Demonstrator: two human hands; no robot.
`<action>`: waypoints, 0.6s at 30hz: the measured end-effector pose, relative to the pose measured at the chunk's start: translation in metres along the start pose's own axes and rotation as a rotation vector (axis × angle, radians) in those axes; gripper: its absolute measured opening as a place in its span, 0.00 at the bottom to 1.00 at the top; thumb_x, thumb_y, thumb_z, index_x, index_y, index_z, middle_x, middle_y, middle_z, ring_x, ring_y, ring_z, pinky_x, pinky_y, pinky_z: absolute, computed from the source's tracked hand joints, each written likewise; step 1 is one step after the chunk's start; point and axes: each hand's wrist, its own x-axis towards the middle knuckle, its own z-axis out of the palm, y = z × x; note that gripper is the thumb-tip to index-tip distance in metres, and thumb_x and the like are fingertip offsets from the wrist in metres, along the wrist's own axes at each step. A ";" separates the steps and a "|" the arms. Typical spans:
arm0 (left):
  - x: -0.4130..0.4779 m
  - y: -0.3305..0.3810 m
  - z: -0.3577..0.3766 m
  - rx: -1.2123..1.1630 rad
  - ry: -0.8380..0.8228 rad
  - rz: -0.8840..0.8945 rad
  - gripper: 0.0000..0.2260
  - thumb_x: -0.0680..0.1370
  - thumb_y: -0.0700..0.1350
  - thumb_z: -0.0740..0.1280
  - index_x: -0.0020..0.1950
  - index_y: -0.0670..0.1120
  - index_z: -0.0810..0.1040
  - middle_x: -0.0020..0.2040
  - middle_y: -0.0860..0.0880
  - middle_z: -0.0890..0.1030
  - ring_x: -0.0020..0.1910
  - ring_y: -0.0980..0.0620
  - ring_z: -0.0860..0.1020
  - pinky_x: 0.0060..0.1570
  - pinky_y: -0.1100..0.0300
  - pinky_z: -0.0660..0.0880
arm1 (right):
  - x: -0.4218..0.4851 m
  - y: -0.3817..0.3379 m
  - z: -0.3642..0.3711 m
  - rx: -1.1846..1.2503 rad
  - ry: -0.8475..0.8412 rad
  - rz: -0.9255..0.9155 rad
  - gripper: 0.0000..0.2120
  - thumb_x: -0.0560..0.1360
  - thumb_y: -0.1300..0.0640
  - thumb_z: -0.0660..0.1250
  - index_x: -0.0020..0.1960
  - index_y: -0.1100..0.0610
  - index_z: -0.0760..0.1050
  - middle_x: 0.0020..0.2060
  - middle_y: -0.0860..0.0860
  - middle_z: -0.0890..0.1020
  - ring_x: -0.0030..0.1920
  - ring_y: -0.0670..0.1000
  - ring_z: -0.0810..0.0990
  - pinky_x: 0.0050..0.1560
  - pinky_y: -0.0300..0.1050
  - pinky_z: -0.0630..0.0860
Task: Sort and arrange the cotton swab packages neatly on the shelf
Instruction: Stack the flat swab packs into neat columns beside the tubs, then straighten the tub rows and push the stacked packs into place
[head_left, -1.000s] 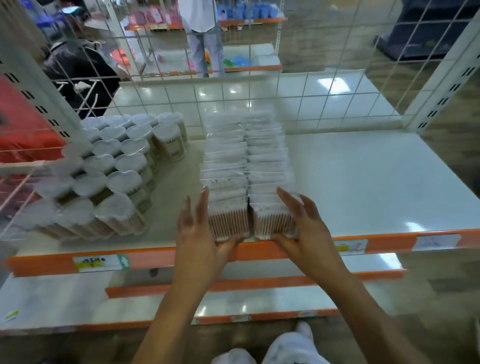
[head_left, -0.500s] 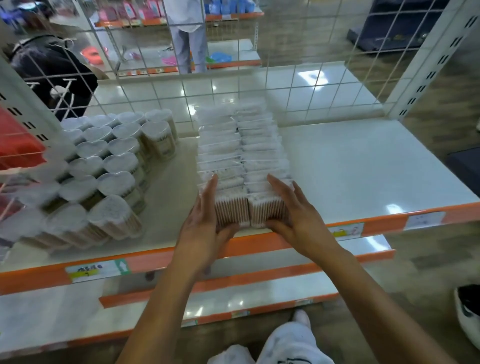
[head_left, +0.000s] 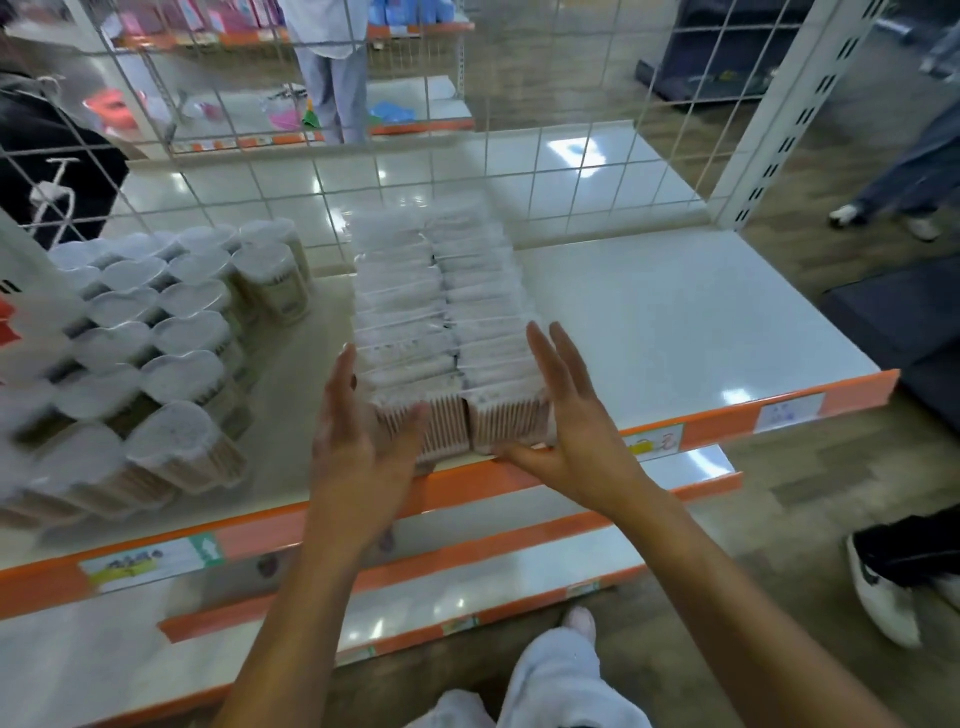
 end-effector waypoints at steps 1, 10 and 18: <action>0.002 0.000 -0.001 -0.042 0.017 -0.015 0.36 0.71 0.66 0.61 0.75 0.55 0.55 0.73 0.52 0.66 0.68 0.56 0.66 0.67 0.56 0.65 | 0.001 -0.002 -0.001 -0.014 0.000 0.011 0.52 0.66 0.43 0.74 0.71 0.34 0.36 0.76 0.47 0.41 0.73 0.41 0.46 0.64 0.42 0.63; 0.048 0.013 0.006 -0.016 0.001 -0.181 0.25 0.79 0.60 0.55 0.75 0.54 0.60 0.70 0.50 0.69 0.69 0.47 0.67 0.67 0.56 0.61 | 0.026 -0.001 -0.026 0.109 0.078 0.237 0.41 0.68 0.32 0.60 0.75 0.48 0.55 0.74 0.44 0.59 0.73 0.47 0.60 0.72 0.50 0.60; 0.102 0.012 0.015 0.013 -0.009 -0.225 0.34 0.75 0.57 0.67 0.77 0.51 0.54 0.73 0.44 0.64 0.69 0.43 0.66 0.66 0.43 0.67 | 0.079 0.003 -0.030 -0.012 -0.053 0.106 0.35 0.75 0.42 0.61 0.76 0.54 0.53 0.76 0.50 0.54 0.75 0.48 0.51 0.70 0.40 0.50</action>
